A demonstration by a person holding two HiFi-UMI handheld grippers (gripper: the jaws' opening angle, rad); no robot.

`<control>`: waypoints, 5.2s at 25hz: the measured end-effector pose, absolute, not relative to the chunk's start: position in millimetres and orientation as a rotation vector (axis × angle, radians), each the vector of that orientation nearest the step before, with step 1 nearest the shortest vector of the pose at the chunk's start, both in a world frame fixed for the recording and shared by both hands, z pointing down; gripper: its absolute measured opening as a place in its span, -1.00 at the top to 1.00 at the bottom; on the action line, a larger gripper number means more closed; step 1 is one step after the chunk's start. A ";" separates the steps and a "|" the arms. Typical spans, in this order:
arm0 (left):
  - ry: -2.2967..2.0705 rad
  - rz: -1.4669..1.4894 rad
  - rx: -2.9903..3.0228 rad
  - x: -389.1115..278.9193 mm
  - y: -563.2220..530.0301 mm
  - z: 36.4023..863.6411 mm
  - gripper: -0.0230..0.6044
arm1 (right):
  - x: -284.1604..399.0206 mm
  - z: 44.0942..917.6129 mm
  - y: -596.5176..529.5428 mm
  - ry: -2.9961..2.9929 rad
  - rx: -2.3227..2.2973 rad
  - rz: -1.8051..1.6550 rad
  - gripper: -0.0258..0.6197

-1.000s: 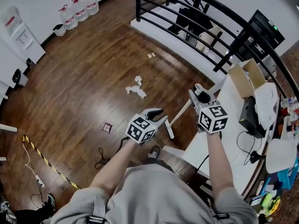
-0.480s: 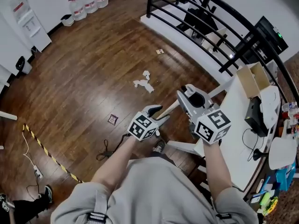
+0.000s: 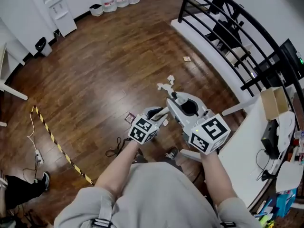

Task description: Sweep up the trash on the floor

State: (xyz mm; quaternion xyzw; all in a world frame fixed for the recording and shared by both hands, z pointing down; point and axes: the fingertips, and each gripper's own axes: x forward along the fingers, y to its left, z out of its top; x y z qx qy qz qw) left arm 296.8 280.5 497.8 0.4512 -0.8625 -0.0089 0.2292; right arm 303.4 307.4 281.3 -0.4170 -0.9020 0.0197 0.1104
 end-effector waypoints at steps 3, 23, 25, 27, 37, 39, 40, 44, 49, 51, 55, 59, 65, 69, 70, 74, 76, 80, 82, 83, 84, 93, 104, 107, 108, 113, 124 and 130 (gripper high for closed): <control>-2.394 -0.024 1.180 297.4 325.0 508.7 0.54 | 302.2 293.1 348.7 -2.584 -1.287 0.044 0.68; -2.305 0.047 0.887 208.3 450.1 683.6 0.50 | 204.9 474.4 442.3 -2.246 -1.389 0.002 0.67; -2.284 0.046 0.873 191.3 439.2 699.5 0.50 | 185.9 489.0 432.1 -2.230 -1.381 -0.008 0.67; -2.286 0.037 0.863 168.0 427.4 705.4 0.50 | 161.6 493.8 423.0 -2.230 -1.381 -0.013 0.68; -2.270 0.014 0.964 54.9 312.2 708.3 0.50 | 46.8 495.8 311.1 -2.329 -1.212 -0.039 0.68; -2.266 0.025 1.003 34.1 288.3 704.7 0.49 | 29.7 491.0 289.3 -2.370 -1.175 -0.035 0.68; -2.260 0.031 1.027 25.4 276.0 703.4 0.49 | 22.1 489.5 278.2 -2.389 -1.153 -0.037 0.68; -2.220 0.068 1.141 -2.2 227.0 697.3 0.49 | -4.4 482.8 231.2 -2.459 -1.028 -0.023 0.68; -2.164 0.128 1.291 -33.8 159.8 693.7 0.49 | -32.7 479.2 163.2 -2.543 -0.855 0.027 0.68; -2.147 0.147 1.349 -42.8 134.8 691.7 0.49 | -39.9 476.9 138.9 -2.578 -0.796 0.056 0.68; -2.070 0.206 1.464 -48.3 101.4 688.4 0.50 | -46.3 473.4 106.8 -2.633 -0.703 0.131 0.68; -1.974 0.256 1.592 -37.3 85.2 675.2 0.52 | -45.0 460.1 86.1 -2.680 -0.574 0.188 0.68; -1.741 0.288 1.869 5.9 78.3 648.2 0.55 | -18.9 430.2 78.2 -2.771 -0.223 0.250 0.68; -1.537 0.293 2.047 43.2 79.3 631.3 0.55 | 8.1 413.1 78.1 -2.825 0.060 0.270 0.68; -1.493 0.295 2.086 53.4 81.0 626.9 0.55 | 16.8 408.5 79.0 -2.830 0.122 0.274 0.68; -1.296 0.343 2.257 104.4 85.1 612.2 0.55 | 68.2 394.0 81.3 -2.822 0.364 0.277 0.68; -1.188 0.375 2.339 136.2 81.6 606.5 0.55 | 104.1 388.0 76.9 -2.813 0.511 0.293 0.68; -1.013 0.445 2.468 205.5 68.4 596.1 0.54 | 182.1 377.1 65.7 -2.788 0.755 0.317 0.68; -0.940 0.477 2.525 238.7 64.7 590.1 0.54 | 218.2 371.2 64.0 -2.778 0.854 0.317 0.68; -0.899 0.489 2.555 256.7 64.6 587.1 0.53 | 237.6 368.5 64.7 -2.769 0.910 0.318 0.68; -0.855 0.500 2.584 276.1 66.1 584.7 0.54 | 258.1 366.5 66.8 -2.758 0.969 0.324 0.68; -0.481 0.544 2.699 425.0 100.9 591.5 0.50 | 395.7 372.8 107.8 -2.619 1.318 0.338 0.68; -0.097 0.648 2.737 445.6 165.2 668.6 0.50 | 413.8 452.6 157.2 -2.407 1.605 0.500 0.67; -0.062 0.674 2.743 420.9 170.5 672.0 0.50 | 392.4 456.3 163.3 -2.399 1.628 0.516 0.67; -0.054 0.690 2.744 409.2 171.4 673.4 0.50 | 381.2 457.7 164.6 -2.400 1.623 0.519 0.67; -0.008 0.746 2.750 360.2 174.2 673.5 0.50 | 335.2 457.9 168.0 -2.414 1.631 0.544 0.67; -0.105 0.795 2.734 207.1 145.5 680.9 0.50 | 188.4 465.1 143.2 -2.520 1.530 0.553 0.66; -0.204 0.830 2.707 132.8 115.6 684.2 0.50 | 120.2 468.1 115.2 -2.580 1.399 0.555 0.67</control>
